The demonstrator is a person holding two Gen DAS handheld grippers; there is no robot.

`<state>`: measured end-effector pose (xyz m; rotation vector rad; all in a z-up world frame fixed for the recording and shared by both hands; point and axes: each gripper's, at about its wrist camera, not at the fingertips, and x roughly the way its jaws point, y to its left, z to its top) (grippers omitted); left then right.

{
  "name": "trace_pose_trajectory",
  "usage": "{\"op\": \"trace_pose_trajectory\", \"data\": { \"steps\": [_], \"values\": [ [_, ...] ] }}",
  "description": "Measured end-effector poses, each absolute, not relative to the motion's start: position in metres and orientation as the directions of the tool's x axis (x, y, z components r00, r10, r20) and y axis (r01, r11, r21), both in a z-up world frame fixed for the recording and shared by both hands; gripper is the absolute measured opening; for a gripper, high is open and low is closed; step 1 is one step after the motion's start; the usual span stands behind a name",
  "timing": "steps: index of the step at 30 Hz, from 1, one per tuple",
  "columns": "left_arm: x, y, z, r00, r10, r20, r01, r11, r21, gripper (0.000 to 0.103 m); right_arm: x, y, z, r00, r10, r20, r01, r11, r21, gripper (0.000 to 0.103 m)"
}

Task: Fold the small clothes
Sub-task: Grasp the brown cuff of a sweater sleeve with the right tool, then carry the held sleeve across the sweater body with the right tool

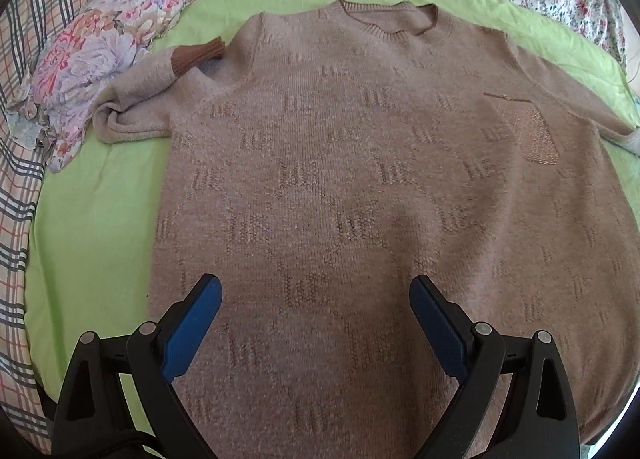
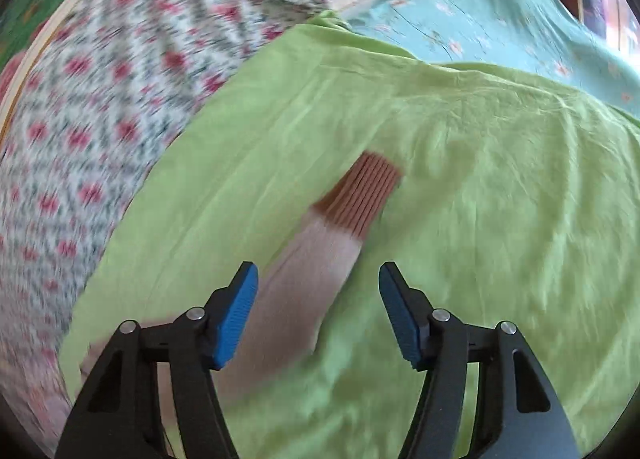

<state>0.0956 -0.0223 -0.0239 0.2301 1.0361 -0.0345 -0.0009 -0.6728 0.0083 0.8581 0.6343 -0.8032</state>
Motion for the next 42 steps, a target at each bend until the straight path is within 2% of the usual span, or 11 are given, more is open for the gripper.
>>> {"op": "trace_pose_trajectory", "data": {
  "steps": [3,4,5,6,11,20,27,35,37,39,42],
  "values": [
    [0.102,-0.025,-0.029,0.493,0.096,-0.865,0.131,0.974,0.183,0.095,0.017,-0.707,-0.003,0.511,-0.34,-0.789,0.844,0.372,0.387,0.06],
    [0.104,-0.025,-0.03,0.488,0.098,-0.867,0.13,0.974,0.184,0.095,0.02,-0.715,-0.007,0.495,-0.336,-0.802,0.854,0.358,0.377,0.052],
    [0.106,-0.026,-0.031,0.488,0.099,-0.867,0.128,0.975,0.183,0.095,0.026,-0.721,-0.013,0.481,-0.322,-0.815,0.861,0.346,0.372,0.027],
    [0.107,-0.026,-0.031,0.487,0.098,-0.868,0.125,0.976,0.181,0.095,0.015,-0.72,-0.012,0.494,-0.321,-0.808,0.854,0.351,0.383,0.016],
    [0.112,-0.025,-0.033,0.483,0.073,-0.872,0.126,0.98,0.152,0.095,0.02,-0.673,0.022,0.63,-0.306,-0.714,0.744,0.501,0.442,0.014],
    [0.109,-0.008,-0.019,0.502,-0.045,-0.864,0.114,0.993,0.014,0.095,0.141,-0.475,0.052,0.784,0.081,-0.615,0.356,0.753,0.553,0.014],
    [0.107,0.022,-0.008,0.503,-0.177,-0.846,0.092,0.984,-0.151,0.095,0.238,-0.296,0.013,0.679,0.393,-0.62,0.102,0.786,0.61,0.014],
    [0.117,0.049,-0.002,0.515,-0.286,-0.808,0.11,0.957,-0.268,0.095,0.282,-0.193,-0.04,0.546,0.53,-0.649,0.024,0.764,0.644,0.014],
    [0.125,0.051,-0.004,0.511,-0.309,-0.802,0.12,0.949,-0.29,0.095,0.283,-0.187,-0.044,0.528,0.542,-0.654,0.014,0.764,0.645,0.02],
    [0.137,0.049,-0.007,0.503,-0.347,-0.791,0.138,0.936,-0.323,0.095,0.281,-0.187,-0.042,0.529,0.549,-0.647,0.011,0.758,0.652,0.045],
    [0.161,0.042,-0.013,0.486,-0.398,-0.778,0.162,0.916,-0.367,0.096,0.266,-0.2,-0.026,0.583,0.523,-0.621,-0.007,0.769,0.64,0.053]
  ]
}}
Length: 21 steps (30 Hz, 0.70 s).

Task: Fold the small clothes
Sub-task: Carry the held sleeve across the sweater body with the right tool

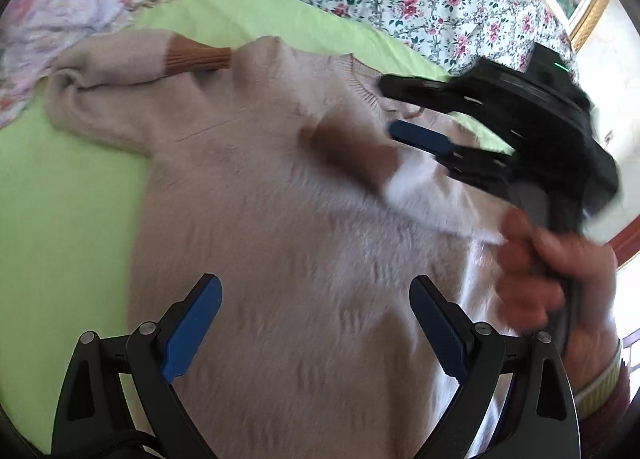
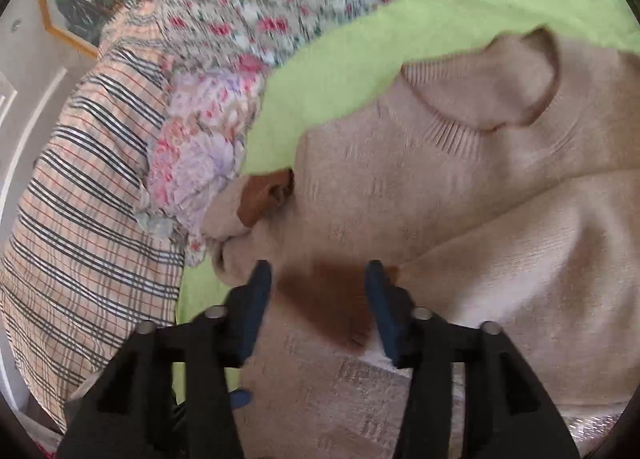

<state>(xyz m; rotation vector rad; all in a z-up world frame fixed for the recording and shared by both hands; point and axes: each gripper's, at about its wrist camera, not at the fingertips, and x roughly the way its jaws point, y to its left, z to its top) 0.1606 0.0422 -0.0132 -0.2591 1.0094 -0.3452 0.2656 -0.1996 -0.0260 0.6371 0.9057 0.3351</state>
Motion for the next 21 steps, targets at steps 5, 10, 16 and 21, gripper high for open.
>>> {"op": "trace_pose_trajectory", "data": {
  "steps": [5,10,16,21],
  "values": [
    [0.217,0.024,-0.031,0.422,-0.506,-0.752,0.165,0.859,-0.485,0.095,0.228,-0.239,-0.001,0.664,0.45,-0.597,0.041,0.776,0.63,0.053],
    [0.257,0.023,-0.039,0.402,-0.618,-0.676,0.124,0.768,-0.629,0.096,0.172,-0.283,0.004,0.72,0.352,-0.598,0.13,0.778,0.615,0.053],
    [0.283,0.021,-0.042,0.402,-0.66,-0.635,0.151,0.732,-0.664,0.002,0.129,-0.315,0.008,0.753,0.257,-0.605,0.216,0.772,0.598,0.053],
    [0.258,0.032,-0.006,0.561,-0.556,-0.614,0.24,0.818,-0.522,0.005,0.108,-0.339,0.009,0.762,0.187,-0.62,0.265,0.784,0.562,0.053]
  ]
}}
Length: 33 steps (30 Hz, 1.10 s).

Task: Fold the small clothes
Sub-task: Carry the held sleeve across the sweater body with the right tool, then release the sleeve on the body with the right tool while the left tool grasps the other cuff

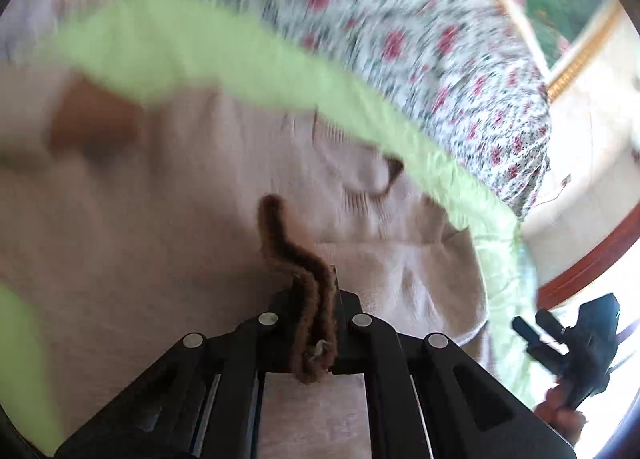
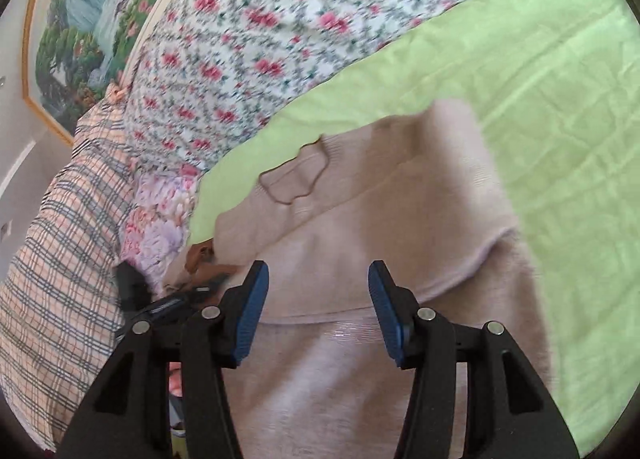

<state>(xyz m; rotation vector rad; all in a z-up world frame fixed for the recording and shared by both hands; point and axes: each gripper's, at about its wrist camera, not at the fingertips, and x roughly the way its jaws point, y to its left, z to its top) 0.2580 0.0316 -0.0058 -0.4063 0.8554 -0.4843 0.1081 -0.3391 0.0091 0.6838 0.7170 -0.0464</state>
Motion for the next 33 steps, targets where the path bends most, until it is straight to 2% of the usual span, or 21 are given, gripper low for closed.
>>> {"op": "trace_pose_trajectory", "data": {
  "steps": [2,7,9,12,15,21,22,23,24,26,32,33],
  "values": [
    [0.256,0.043,-0.006,0.576,-0.537,-0.617,0.235,0.831,-0.504,0.006,0.102,-0.352,0.007,0.76,0.148,-0.633,0.298,0.786,0.541,0.053],
    [0.266,0.04,-0.037,0.457,-0.561,-0.69,0.219,0.823,-0.523,0.01,0.107,-0.381,-0.01,0.719,0.092,-0.689,0.391,0.767,0.509,0.053],
    [0.263,0.03,-0.04,0.472,-0.506,-0.722,0.236,0.862,-0.449,0.004,0.114,-0.392,-0.013,0.704,0.078,-0.706,0.411,0.766,0.495,0.053],
    [0.259,0.04,-0.031,0.552,-0.451,-0.701,0.216,0.89,-0.402,0.004,0.124,-0.406,-0.013,0.689,0.048,-0.723,0.425,0.781,0.457,0.054],
    [0.262,0.052,-0.035,0.558,-0.429,-0.71,0.191,0.899,-0.393,0.004,0.144,-0.416,-0.021,0.654,0.032,-0.756,0.433,0.803,0.409,0.057],
    [0.257,0.045,-0.029,0.57,-0.433,-0.698,0.217,0.899,-0.38,0.004,0.196,-0.421,-0.052,0.581,0.1,-0.808,0.404,0.826,0.393,0.057],
    [0.257,0.044,-0.029,0.564,-0.442,-0.697,0.218,0.894,-0.391,0.004,0.202,-0.42,-0.054,0.566,0.104,-0.818,0.388,0.842,0.375,0.053],
    [0.256,0.042,-0.028,0.559,-0.453,-0.695,0.222,0.889,-0.4,0.004,0.204,-0.419,-0.051,0.556,0.076,-0.827,0.381,0.862,0.335,0.005],
    [0.256,0.038,-0.027,0.558,-0.458,-0.692,0.23,0.887,-0.401,0.004,0.201,-0.423,-0.043,0.572,0.047,-0.819,0.382,0.868,0.316,0.008],
    [0.254,0.027,-0.021,0.56,-0.467,-0.685,0.26,0.883,-0.39,0.004,0.189,-0.434,-0.033,0.603,0.034,-0.797,0.399,0.852,0.338,0.008],
    [0.26,0.008,-0.031,0.547,-0.413,-0.728,0.275,0.91,-0.31,0.004,0.184,-0.44,-0.049,0.546,-0.015,-0.837,0.445,0.852,0.275,0.009],
    [0.262,0.011,-0.033,0.541,-0.413,-0.733,0.265,0.91,-0.317,0.004,0.181,-0.437,-0.042,0.544,-0.07,-0.836,0.467,0.853,0.232,0.01]
  ]
}}
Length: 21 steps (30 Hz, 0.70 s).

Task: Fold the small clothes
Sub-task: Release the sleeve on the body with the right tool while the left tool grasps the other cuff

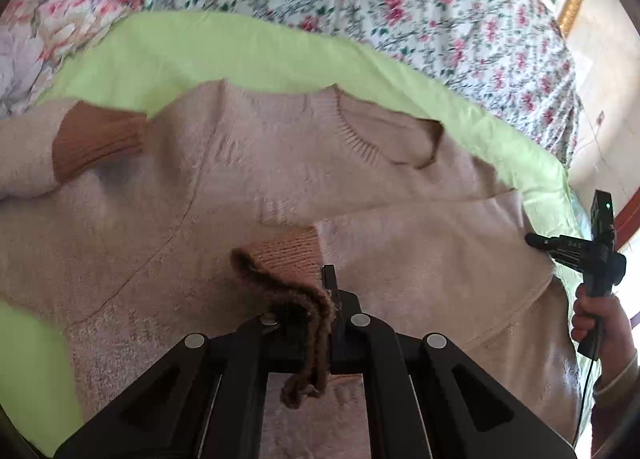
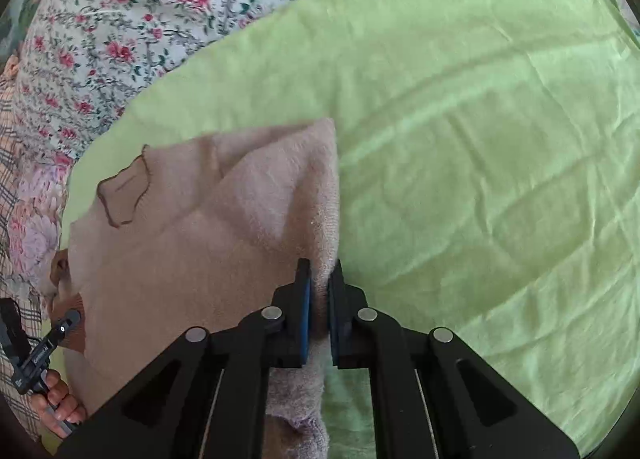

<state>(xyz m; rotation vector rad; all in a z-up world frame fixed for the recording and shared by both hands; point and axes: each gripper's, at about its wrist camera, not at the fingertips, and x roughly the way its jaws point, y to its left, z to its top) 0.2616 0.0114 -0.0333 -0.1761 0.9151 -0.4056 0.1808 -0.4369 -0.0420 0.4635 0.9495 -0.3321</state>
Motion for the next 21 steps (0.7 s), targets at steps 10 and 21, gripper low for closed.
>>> {"op": "trace_pose_trajectory", "data": {
  "steps": [10,21],
  "values": [
    [0.252,0.028,-0.035,0.537,-0.397,-0.744,0.253,0.918,-0.306,0.006,0.152,-0.395,-0.044,0.532,-0.091,-0.842,0.408,0.899,0.16,0.025],
    [0.219,0.08,0.009,0.641,-0.24,-0.73,0.207,0.969,-0.137,0.048,0.107,-0.341,0.002,0.668,0.101,-0.737,0.286,0.88,0.379,0.059]
  ]
}}
